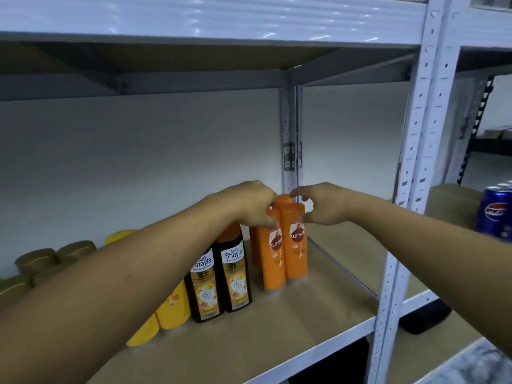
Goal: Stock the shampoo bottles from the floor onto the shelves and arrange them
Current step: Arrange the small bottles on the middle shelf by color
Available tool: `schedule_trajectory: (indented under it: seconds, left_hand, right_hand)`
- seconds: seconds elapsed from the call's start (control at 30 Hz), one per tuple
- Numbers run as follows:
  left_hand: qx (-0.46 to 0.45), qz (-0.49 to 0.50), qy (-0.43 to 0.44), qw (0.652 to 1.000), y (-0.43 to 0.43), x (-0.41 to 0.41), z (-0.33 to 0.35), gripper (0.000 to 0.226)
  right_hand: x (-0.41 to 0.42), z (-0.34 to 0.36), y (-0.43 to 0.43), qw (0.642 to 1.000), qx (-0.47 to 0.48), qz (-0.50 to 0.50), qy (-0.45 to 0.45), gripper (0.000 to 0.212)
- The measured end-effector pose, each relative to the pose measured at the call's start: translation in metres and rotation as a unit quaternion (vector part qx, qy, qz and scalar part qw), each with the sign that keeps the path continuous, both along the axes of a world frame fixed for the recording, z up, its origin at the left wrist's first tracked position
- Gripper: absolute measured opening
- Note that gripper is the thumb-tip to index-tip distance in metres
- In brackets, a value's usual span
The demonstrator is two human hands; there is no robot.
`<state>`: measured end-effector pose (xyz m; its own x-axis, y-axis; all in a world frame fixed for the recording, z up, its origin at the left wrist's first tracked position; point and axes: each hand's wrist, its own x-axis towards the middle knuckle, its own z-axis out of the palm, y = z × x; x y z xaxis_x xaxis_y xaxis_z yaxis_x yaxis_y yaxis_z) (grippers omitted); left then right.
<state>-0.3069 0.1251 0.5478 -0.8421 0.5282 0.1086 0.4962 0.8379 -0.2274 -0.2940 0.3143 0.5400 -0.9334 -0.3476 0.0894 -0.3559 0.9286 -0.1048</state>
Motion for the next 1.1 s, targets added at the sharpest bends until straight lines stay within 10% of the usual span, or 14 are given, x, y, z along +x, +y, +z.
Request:
schedule_trajectory:
  seconds: [1.1]
  left_hand:
    - [-0.004,-0.042,-0.042,0.998,-0.005,-0.027,-0.008,0.055]
  right_hand:
    - [-0.039,-0.026,-0.007,0.997,-0.070,0.016,-0.006,0.047]
